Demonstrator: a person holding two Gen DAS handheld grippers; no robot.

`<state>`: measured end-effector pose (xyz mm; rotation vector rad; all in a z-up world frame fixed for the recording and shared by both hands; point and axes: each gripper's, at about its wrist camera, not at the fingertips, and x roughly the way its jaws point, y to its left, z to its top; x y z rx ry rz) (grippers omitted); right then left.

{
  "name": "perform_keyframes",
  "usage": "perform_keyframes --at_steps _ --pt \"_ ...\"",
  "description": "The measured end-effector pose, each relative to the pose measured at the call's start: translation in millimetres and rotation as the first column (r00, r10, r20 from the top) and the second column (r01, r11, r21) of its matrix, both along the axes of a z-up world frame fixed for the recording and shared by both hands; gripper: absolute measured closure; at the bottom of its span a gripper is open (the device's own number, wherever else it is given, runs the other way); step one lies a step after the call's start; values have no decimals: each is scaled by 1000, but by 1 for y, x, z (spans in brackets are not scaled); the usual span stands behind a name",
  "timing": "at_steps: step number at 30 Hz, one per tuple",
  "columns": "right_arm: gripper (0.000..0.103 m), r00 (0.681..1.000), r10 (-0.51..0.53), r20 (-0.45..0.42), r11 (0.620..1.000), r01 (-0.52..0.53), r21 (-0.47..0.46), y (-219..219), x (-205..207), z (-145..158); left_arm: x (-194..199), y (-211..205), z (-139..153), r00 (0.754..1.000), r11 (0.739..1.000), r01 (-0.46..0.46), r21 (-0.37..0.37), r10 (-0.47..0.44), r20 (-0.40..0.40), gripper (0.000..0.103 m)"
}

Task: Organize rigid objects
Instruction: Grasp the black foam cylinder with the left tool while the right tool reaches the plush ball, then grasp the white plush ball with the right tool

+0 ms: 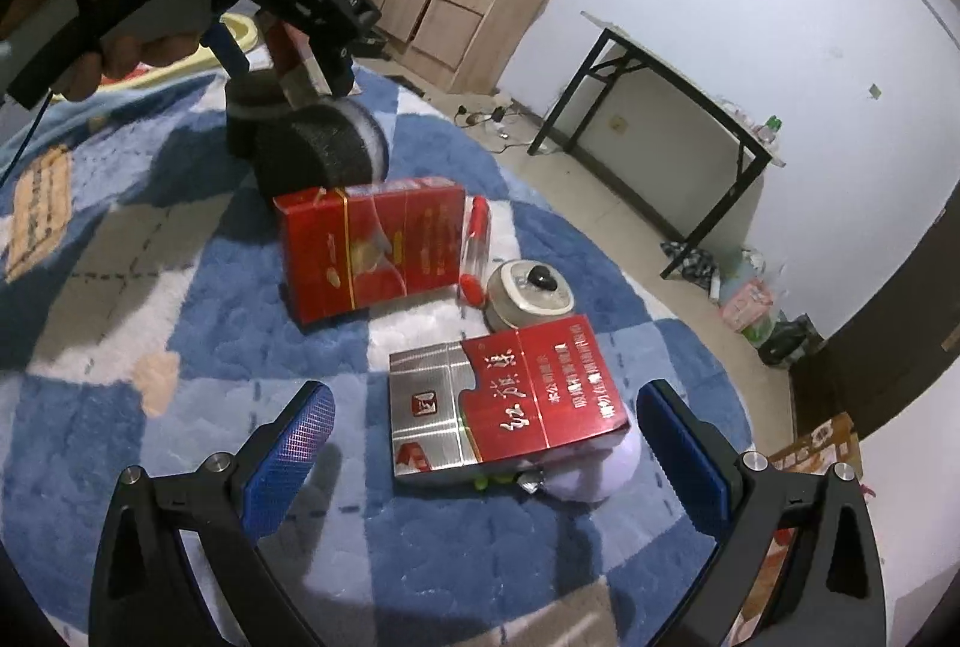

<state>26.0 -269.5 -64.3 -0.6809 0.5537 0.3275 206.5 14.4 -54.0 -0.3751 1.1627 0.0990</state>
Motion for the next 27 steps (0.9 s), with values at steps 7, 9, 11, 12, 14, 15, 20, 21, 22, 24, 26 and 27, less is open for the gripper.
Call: perform_keyframes --at_steps 7,9,11,12,14,15,20,21,22,24,26,27 --pt "0 1000 -22 3 1000 22 -3 0 22 -10 -4 5 -6 1000 999 10 -32 -10 15 10" --pt "0 1000 -28 -8 1000 28 -3 1 28 -15 -7 5 -7 999 999 34 -33 -33 19 10" --pt "0 999 -35 -27 999 35 -1 2 34 -23 -13 12 -8 999 997 41 -65 -39 28 10" --pt "0 999 -41 -36 999 41 -3 1 36 -26 -15 16 -8 999 996 43 -79 -40 35 10" --pt "0 998 -46 -33 999 46 -1 0 35 -28 -26 21 -6 993 992 95 -87 -89 73 9" --pt "0 998 -43 -34 999 43 6 -2 33 -27 -30 21 -6 990 991 122 -63 -117 80 8" --pt "0 994 -41 -99 998 47 52 -27 28 -24 -44 12 -10 965 973 216 81 -225 135 2" --pt "0 992 -42 -121 997 50 66 -33 29 -25 -44 16 -11 966 974 211 82 -221 136 2" --pt "0 988 -49 -143 993 63 97 -40 32 -24 -43 18 -13 968 977 200 69 -208 140 2" --pt "0 984 -64 -167 987 88 137 -47 38 -22 -42 26 -17 973 983 184 22 -185 139 2" --pt "0 984 -72 -162 982 99 163 -50 41 -18 -42 33 -20 974 981 192 -8 -190 124 5" --pt "0 986 -70 -154 981 96 168 -50 41 -16 -42 34 -21 972 979 204 -12 -201 121 10"
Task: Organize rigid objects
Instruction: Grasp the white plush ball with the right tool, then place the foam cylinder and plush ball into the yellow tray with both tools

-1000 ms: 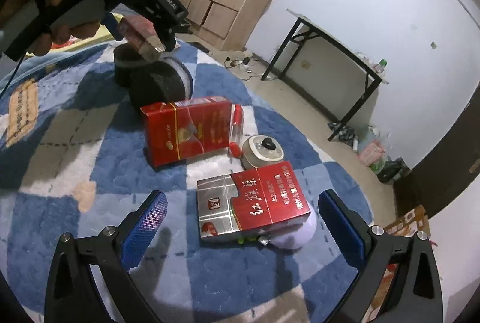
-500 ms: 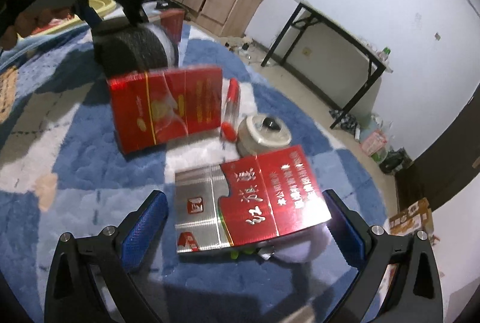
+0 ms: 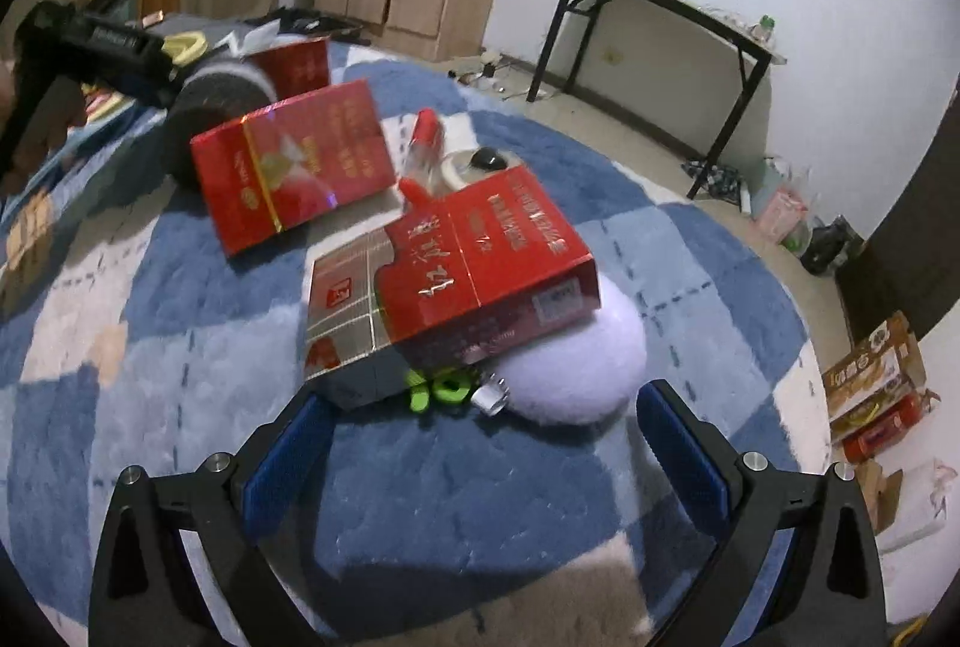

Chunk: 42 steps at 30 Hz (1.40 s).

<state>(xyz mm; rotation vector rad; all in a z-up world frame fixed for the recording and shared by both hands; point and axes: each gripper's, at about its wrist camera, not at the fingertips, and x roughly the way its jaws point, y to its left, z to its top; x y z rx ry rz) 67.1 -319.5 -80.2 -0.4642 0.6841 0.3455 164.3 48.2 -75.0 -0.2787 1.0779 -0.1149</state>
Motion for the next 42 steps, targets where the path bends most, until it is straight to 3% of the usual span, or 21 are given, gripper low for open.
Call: perform_keyframes --at_steps 2,5,9,11,12,15,17,22,24,25,26,27,30,34,38,42 --pt "0 1000 4 5 1000 -4 5 -1 2 -1 2 3 -3 999 1000 19 0 -19 -27 52" --pt "0 1000 -18 -3 1000 18 5 1 12 -8 2 3 -7 998 999 47 3 -47 -37 51" --pt "5 999 -32 -16 999 33 38 3 23 -10 -4 -5 -4 996 993 86 79 -87 3 46" --pt "9 999 -32 -22 997 34 62 0 25 -10 -2 -4 -2 997 991 78 106 -80 13 32" --pt "12 999 -33 -22 997 34 75 -2 24 -9 -2 -3 0 997 992 62 111 -65 27 30" --pt "18 999 -37 -20 994 39 102 -10 23 -8 -2 7 10 995 997 21 74 -28 98 21" --pt "22 999 -46 -25 991 49 121 -15 24 -7 2 10 11 993 997 1 73 -10 115 8" --pt "19 997 -69 -44 988 74 133 -18 26 -7 19 9 5 995 997 25 68 -31 95 8" --pt "18 996 -76 -48 987 82 142 -15 30 -6 25 8 1 996 995 28 99 -37 86 8" --pt "21 996 -78 -53 985 85 150 -14 32 -6 24 6 0 995 994 31 106 -40 89 11" --pt "23 995 -84 -62 983 93 158 -14 35 -6 23 4 -1 993 995 44 93 -53 101 23" --pt "27 994 -91 -66 981 101 168 -15 36 -6 21 2 0 992 995 61 78 -69 105 29" --pt "44 992 -110 -60 974 120 194 -20 36 -2 17 -7 6 990 989 75 126 -88 108 32" --pt "48 987 -131 -93 959 149 239 -28 26 4 0 -3 24 990 991 48 127 -64 127 32" --pt "49 984 -127 -121 971 149 188 -23 6 8 -21 14 48 991 994 24 104 -37 131 32" --pt "49 967 -149 -206 970 184 160 -20 -15 19 -53 27 80 986 983 30 182 -59 158 32"
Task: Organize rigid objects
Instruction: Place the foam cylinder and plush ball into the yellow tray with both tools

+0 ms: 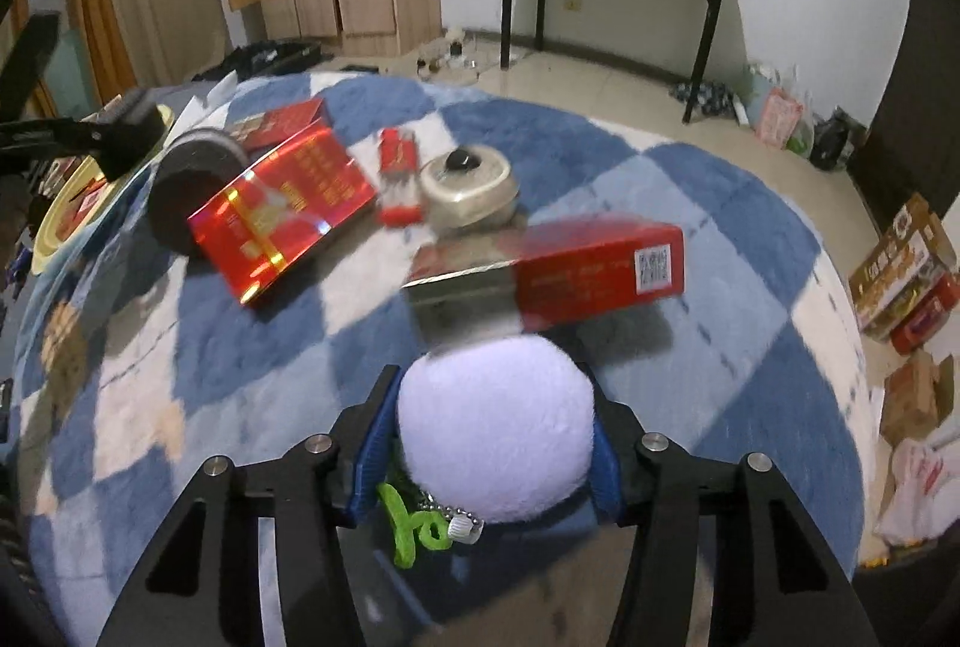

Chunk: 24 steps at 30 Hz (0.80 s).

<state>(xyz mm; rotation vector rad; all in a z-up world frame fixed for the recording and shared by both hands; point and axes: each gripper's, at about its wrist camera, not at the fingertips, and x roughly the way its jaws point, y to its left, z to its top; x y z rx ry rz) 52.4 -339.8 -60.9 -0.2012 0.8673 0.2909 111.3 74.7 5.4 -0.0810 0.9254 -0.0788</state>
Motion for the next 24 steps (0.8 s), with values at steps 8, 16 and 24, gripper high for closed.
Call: perform_keyframes --at_steps 8,16,24 --pt "49 997 -23 -68 1000 24 19 31 -61 30 -26 82 31 993 994 -112 2 112 26 31" --pt "49 954 280 108 954 -289 80 188 -43 110 -25 197 -1 936 933 -353 75 352 24 31" --pt "49 854 509 109 849 -519 100 381 11 72 -20 255 -52 884 883 -466 -59 461 -81 31"
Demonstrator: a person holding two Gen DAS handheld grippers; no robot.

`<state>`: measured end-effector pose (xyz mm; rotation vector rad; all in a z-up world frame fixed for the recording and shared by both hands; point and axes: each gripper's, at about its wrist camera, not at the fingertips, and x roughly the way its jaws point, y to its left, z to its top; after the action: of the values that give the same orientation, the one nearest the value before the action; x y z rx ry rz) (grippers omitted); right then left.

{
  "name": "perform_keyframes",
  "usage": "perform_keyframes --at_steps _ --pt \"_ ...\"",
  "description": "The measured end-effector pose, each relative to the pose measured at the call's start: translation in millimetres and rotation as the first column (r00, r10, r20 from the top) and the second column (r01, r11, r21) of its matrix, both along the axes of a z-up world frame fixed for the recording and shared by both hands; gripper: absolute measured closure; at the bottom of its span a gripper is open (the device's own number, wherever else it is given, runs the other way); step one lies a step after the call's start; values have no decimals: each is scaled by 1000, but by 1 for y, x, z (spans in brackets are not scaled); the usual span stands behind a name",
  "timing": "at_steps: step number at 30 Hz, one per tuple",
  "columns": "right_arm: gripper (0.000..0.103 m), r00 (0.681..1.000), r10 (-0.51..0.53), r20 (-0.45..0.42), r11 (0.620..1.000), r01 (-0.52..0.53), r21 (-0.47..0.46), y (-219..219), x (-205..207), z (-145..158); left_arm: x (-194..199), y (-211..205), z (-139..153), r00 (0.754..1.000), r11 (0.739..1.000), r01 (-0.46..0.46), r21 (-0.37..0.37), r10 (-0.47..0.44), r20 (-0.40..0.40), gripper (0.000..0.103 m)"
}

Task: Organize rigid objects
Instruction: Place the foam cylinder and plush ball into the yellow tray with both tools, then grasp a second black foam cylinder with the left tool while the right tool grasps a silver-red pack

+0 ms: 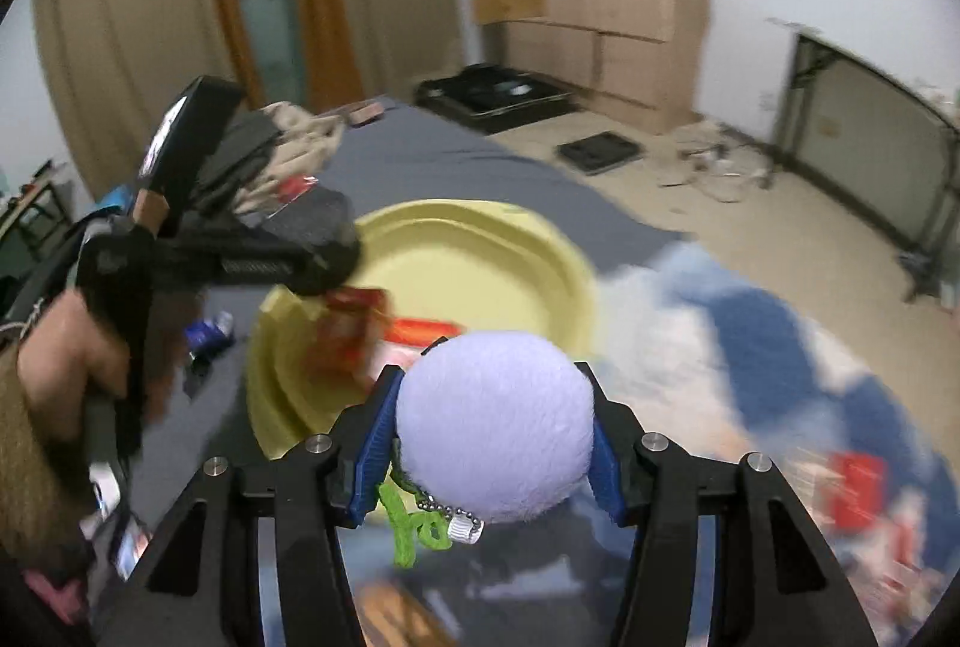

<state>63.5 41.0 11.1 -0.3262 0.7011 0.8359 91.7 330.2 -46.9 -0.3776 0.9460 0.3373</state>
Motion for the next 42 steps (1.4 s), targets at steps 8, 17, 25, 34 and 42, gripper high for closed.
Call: perform_keyframes --at_steps 8,17,25,34,42 --pt "49 996 88 -7 982 -88 -165 76 15 -74 4 7 -29 999 996 -27 -84 25 -24 31" --pt "43 997 74 -32 986 -78 -148 88 18 -85 2 -1 -21 1000 989 2 -145 2 24 26" --pt "2 998 -8 64 1000 6 25 27 -19 -28 6 -60 47 985 992 91 -92 -77 152 1" --pt "0 957 -238 163 970 225 96 -168 -79 55 -14 -214 100 899 911 401 98 -412 150 0" --pt "0 865 -470 176 882 464 79 -317 -134 42 -37 -284 83 884 891 454 -28 -446 139 0"
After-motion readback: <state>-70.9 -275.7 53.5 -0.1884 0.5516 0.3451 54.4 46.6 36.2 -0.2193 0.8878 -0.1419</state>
